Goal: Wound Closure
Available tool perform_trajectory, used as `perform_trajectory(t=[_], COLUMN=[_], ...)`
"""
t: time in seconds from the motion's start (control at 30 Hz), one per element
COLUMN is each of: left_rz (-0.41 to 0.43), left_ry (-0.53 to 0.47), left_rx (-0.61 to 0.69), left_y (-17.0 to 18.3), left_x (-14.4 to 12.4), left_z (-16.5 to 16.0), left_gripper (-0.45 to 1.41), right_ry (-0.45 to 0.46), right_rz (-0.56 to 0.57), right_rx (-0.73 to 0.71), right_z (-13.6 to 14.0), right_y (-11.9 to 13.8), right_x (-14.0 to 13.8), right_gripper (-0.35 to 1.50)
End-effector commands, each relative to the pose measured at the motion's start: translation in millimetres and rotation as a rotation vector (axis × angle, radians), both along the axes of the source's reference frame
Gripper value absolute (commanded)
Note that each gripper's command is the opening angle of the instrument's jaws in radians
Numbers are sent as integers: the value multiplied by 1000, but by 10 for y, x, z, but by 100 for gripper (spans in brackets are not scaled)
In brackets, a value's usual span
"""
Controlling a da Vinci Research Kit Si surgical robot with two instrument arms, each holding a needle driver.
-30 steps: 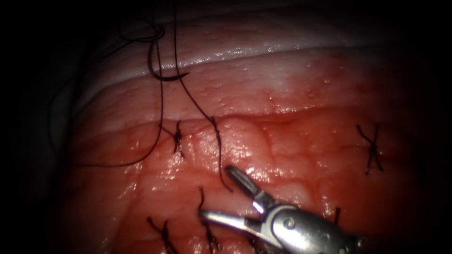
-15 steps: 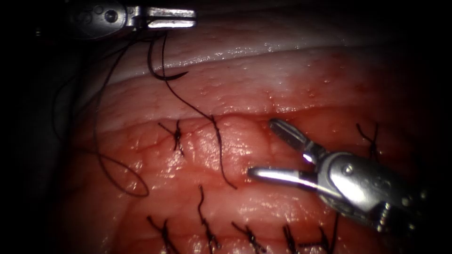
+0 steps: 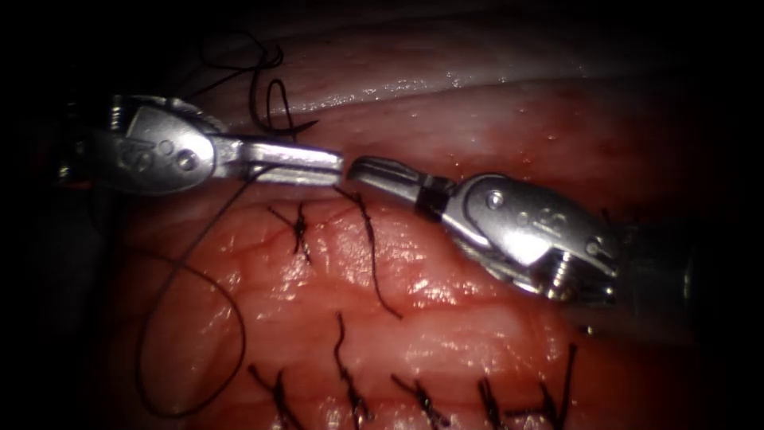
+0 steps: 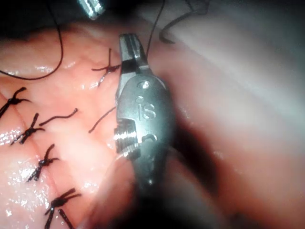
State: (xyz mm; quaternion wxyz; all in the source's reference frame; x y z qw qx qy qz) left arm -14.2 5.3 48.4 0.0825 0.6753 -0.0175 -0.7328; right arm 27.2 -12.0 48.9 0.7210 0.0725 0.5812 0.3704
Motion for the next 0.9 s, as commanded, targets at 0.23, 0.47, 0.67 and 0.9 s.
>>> perform_trajectory(t=[0.23, 0.47, 0.67, 0.9], left_rz=[5, 2, -1, 4], left_ry=[-1, 10, 14, 0], left_rx=[-12, -7, -12, -21], left_y=[-16, -24, -31, -38], left_x=[-4, -6, -10, -18], left_z=[-7, -21, -28, -21], left_gripper=[-45, -45, -45, -45], right_ry=[101, 156, 223, 400], right_rz=[-105, -160, -166, -166], right_rx=[77, 150, 209, 273], right_z=[40, 57, 63, 66], right_y=[34, 28, 24, 30], right_x=[35, 60, 76, 94], right_gripper=[-35, -35, -35, -35])
